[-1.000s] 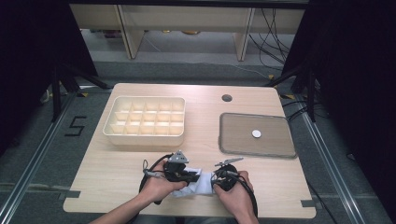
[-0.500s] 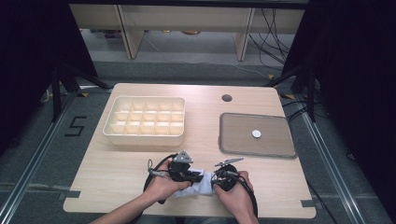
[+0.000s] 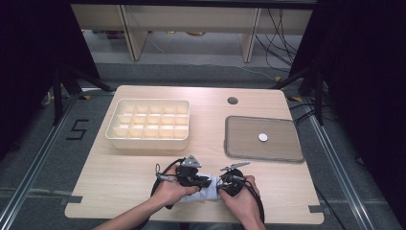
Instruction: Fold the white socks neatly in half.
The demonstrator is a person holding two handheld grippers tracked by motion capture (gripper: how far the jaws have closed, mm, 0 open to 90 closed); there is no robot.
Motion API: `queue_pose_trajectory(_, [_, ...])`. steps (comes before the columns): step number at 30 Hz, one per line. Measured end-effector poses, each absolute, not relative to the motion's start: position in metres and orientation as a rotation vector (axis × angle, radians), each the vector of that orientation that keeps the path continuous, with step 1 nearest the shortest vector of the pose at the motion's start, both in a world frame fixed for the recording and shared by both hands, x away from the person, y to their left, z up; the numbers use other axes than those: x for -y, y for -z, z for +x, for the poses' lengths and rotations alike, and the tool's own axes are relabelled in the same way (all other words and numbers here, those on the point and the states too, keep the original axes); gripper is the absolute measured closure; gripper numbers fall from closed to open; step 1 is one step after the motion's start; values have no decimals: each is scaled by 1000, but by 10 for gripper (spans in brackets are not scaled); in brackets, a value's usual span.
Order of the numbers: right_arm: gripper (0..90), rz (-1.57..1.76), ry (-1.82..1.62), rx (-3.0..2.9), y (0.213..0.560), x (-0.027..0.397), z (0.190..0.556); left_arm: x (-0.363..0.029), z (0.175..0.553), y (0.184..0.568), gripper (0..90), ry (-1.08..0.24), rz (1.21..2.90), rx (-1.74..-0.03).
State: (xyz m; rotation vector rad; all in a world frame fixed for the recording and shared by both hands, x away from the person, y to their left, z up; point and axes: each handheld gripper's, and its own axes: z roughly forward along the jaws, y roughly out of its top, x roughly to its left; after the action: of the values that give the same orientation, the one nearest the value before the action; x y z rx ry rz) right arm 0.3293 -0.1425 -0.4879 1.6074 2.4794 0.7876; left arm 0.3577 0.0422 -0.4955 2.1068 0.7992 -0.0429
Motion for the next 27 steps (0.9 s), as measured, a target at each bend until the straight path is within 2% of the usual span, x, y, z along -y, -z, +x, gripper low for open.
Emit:
queue_pose_trajectory(3, [830,1603,-782,-2483,488,143,329,-41,356,493,756,46,2077,-794])
queue_pose_trajectory(5, [815,1607,-789,-2486,487,144,329,-42,356,487,704,50,2052,-790])
queue_pose_trajectory(10, [798,1583,-828,-2459,480,149,329,-56,352,466,687,3,2005,-769])
queue_pose_trajectory(14, [788,1593,-874,-2425,467,153,328,-71,349,464,716,-36,2027,-782])
queue_pose_trajectory(18, [787,1477,-958,-2434,444,141,324,-74,347,476,792,8,2075,-780])
queue_pose_trajectory(20, [790,1468,-983,-2447,442,137,323,-72,345,482,799,24,2100,-774])
queue_pose_trajectory(27, [840,1370,-842,-2544,465,115,332,-69,336,500,828,65,2146,-775])
